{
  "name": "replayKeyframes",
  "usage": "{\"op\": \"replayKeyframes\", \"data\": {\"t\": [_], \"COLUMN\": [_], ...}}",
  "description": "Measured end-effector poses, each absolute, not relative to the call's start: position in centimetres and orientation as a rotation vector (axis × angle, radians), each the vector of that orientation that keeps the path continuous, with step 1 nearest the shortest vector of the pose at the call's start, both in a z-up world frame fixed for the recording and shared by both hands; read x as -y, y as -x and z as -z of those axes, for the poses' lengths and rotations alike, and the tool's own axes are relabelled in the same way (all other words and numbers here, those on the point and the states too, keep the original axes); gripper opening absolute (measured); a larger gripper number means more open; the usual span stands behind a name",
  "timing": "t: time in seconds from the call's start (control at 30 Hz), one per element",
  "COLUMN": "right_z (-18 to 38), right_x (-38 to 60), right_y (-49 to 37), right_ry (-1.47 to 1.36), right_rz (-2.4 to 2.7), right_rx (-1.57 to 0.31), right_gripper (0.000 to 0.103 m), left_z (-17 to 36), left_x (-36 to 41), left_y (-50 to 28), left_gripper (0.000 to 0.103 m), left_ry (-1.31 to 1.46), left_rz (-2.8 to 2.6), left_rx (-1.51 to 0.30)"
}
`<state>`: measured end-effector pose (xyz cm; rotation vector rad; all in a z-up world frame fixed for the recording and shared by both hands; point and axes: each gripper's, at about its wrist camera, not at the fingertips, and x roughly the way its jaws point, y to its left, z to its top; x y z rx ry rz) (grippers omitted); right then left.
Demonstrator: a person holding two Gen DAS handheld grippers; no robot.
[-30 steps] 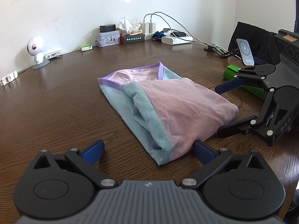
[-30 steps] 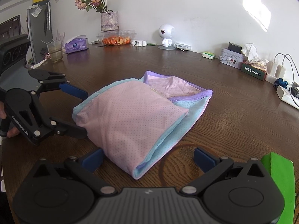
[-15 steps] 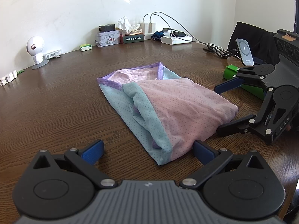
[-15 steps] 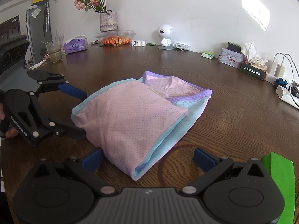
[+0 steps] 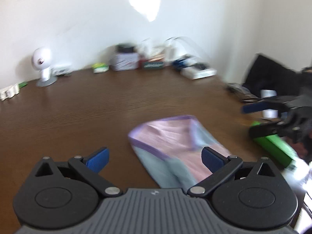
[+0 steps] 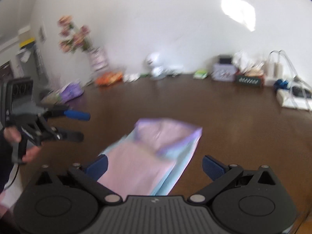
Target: Fold clothes
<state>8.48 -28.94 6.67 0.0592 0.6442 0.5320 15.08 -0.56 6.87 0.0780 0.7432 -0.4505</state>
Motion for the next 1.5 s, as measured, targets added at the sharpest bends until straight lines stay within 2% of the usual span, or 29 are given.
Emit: {"op": "replayKeyframes", "data": {"t": [0.03,0.1,0.23,0.3,0.37,0.4,0.43,0.47,0.5,0.53,0.57,0.6,0.7,0.87,1.03,1.23,1.27,1.33,1.37,1.4,1.43,1.5], "right_z": [-6.7,-6.1,-3.9,-2.9,-2.1,-1.8,-1.5,-1.3,-1.3,-1.5,-1.6,-1.6,-1.8,-3.2,-6.3,-5.1,-4.5,-3.6,-4.0,-4.3,-4.8,-6.3], "right_x": [28.5,27.5,25.9,25.5,25.1,24.9,24.6,24.3,24.2,24.1,24.0,23.7,23.5,24.8,26.7,27.6,27.6,27.7,28.0,28.2,28.5,29.2], "right_y": [-10.7,-15.1,-20.4,-21.3,-21.5,-21.5,-21.4,-21.2,-21.0,-20.8,-20.6,-20.4,-19.9,-18.5,-12.6,-3.5,-2.5,-0.9,-0.1,0.8,1.6,2.7], "right_ry": [-0.052,-0.035,-0.006,-0.001,0.036,0.06,0.088,0.125,0.133,0.131,0.142,0.157,0.168,0.092,0.103,0.132,0.135,0.156,0.167,0.179,0.185,0.131], "right_rz": [-0.471,-0.347,-0.303,-0.32,-0.33,-0.332,-0.331,-0.329,-0.339,-0.349,-0.351,-0.358,-0.367,-0.348,-0.416,-0.516,-0.532,-0.553,-0.548,-0.544,-0.544,-0.59], "right_rx": [-0.661,-0.716,-0.836,-0.875,-0.883,-0.883,-0.88,-0.872,-0.866,-0.866,-0.864,-0.861,-0.84,-0.771,-0.671,-0.681,-0.706,-0.766,-0.755,-0.744,-0.726,-0.636], "right_gripper": [0.102,0.101,0.08,0.08,0.072,0.063,0.056,0.053,0.046,0.033,0.023,0.009,0.002,0.001,0.001,0.001,0.002,0.005,0.01,0.023,0.04,0.046], "left_z": [-6.3,-5.1,-3.9,-3.3,-2.9,-2.7,-2.7,-2.7,-2.8,-2.9,-3.0,-3.0,-3.4,-5.8,-7.9,-5.1,-4.5,-3.8,-4.0,-4.6,-5.4,-7.0], "left_x": [1.3,2.6,3.7,3.8,3.8,3.7,3.5,3.4,3.4,3.3,3.2,3.1,3.0,3.9,4.5,3.9,3.6,2.8,2.2,1.6,1.1,1.0], "left_y": [-17.3,-20.0,-21.3,-21.5,-21.6,-21.6,-21.5,-21.5,-21.5,-21.6,-21.7,-21.8,-21.4,-18.9,-11.7,-4.3,-3.6,-2.0,-1.4,-0.9,-0.7,-1.1], "left_gripper": [0.102,0.094,0.09,0.082,0.067,0.064,0.058,0.044,0.031,0.008,0.006,0.005,0.003,0.002,0.002,0.002,0.006,0.017,0.028,0.032,0.039,0.05], "left_ry": [-0.086,-0.098,-0.143,-0.173,-0.197,-0.192,-0.174,-0.17,-0.17,-0.157,-0.144,-0.131,-0.119,-0.128,-0.192,-0.17,-0.147,-0.089,-0.062,-0.034,-0.012,0.015], "left_rz": [0.405,0.373,0.344,0.333,0.327,0.33,0.335,0.333,0.33,0.326,0.323,0.322,0.323,0.336,0.353,0.351,0.339,0.332,0.352,0.372,0.371,0.356], "left_rx": [-0.783,-0.838,-0.852,-0.86,-0.87,-0.872,-0.868,-0.861,-0.855,-0.858,-0.86,-0.86,-0.847,-0.77,-0.66,-0.701,-0.722,-0.748,-0.755,-0.747,-0.722,-0.667]}}
